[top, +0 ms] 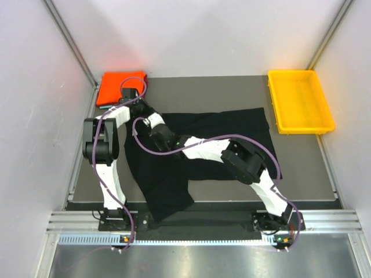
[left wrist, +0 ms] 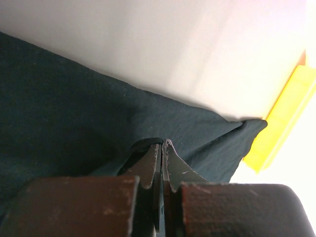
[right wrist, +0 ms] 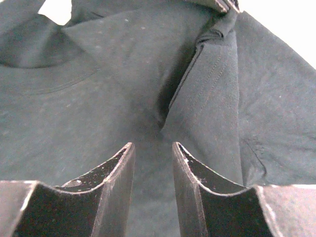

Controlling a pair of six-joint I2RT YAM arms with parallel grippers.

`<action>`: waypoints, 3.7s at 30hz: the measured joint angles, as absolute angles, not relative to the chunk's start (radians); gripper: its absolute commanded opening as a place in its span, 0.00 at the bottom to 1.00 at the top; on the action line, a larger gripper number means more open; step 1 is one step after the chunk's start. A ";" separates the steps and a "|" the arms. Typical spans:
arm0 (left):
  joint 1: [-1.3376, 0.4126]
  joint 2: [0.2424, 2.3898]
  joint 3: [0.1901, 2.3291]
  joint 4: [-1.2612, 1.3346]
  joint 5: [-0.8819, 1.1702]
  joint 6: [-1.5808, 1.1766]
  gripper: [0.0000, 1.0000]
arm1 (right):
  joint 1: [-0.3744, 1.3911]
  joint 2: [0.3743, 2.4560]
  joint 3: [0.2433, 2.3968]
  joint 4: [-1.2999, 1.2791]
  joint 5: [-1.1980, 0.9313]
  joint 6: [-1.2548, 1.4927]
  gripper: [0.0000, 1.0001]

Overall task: Fold and stack the t-shirts
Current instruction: Fold the tshirt

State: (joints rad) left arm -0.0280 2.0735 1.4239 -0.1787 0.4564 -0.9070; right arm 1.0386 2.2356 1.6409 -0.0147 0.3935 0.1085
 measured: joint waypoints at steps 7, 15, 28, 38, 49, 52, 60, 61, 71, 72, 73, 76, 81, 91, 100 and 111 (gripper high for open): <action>-0.028 2.074 1.424 -0.179 0.456 -0.903 0.00 | 1.037 2.323 1.721 -0.099 0.466 0.135 0.38; -0.028 2.085 1.425 -0.179 0.456 -0.903 0.00 | 1.034 2.328 1.730 -0.106 0.535 0.137 0.37; -0.028 2.087 1.425 -0.187 0.446 -0.894 0.00 | 1.033 2.344 1.762 -0.109 0.569 0.134 0.38; -0.028 2.087 1.424 -0.187 0.437 -0.896 0.00 | 1.031 2.376 1.803 -0.113 0.601 0.121 0.07; -0.028 2.087 1.431 -0.249 0.398 -0.873 0.00 | 1.031 2.338 1.750 -0.089 0.562 0.093 0.00; -0.028 2.083 1.440 -0.288 0.368 -0.854 0.00 | 1.031 2.272 1.679 -0.080 0.521 0.085 0.00; -0.028 2.001 1.391 -0.351 0.334 -0.834 0.00 | 1.029 2.070 1.474 0.030 0.439 0.078 0.00; -0.028 1.985 1.381 -0.363 0.327 -0.831 0.00 | 1.029 2.061 1.466 0.045 0.429 0.079 0.00; -0.032 1.868 1.287 -0.400 0.291 -0.809 0.00 | 1.027 2.043 1.394 0.086 0.364 0.121 0.07; -0.033 1.863 1.278 -0.404 0.287 -0.809 0.00 | 1.027 2.043 1.394 0.089 0.360 0.134 0.10; -0.034 1.859 1.269 -0.408 0.284 -0.809 0.00 | 1.026 2.043 1.394 0.089 0.354 0.142 0.13; -0.034 1.857 1.265 -0.419 0.282 -0.809 0.00 | 1.026 2.046 1.394 0.106 0.345 0.174 0.22; -0.034 1.865 1.289 -0.422 0.284 -0.813 0.00 | 1.027 2.112 1.439 0.131 0.351 0.203 0.29; -0.034 2.020 1.475 -0.412 0.317 -0.818 0.00 | 1.023 2.268 1.620 0.063 0.430 0.201 0.29; -0.034 2.086 1.504 -0.412 0.324 -0.822 0.00 | 1.016 2.275 1.667 0.034 0.482 0.179 0.29; -0.034 2.091 1.504 -0.412 0.324 -0.824 0.00 | 1.000 2.339 1.758 -0.017 0.501 0.160 0.31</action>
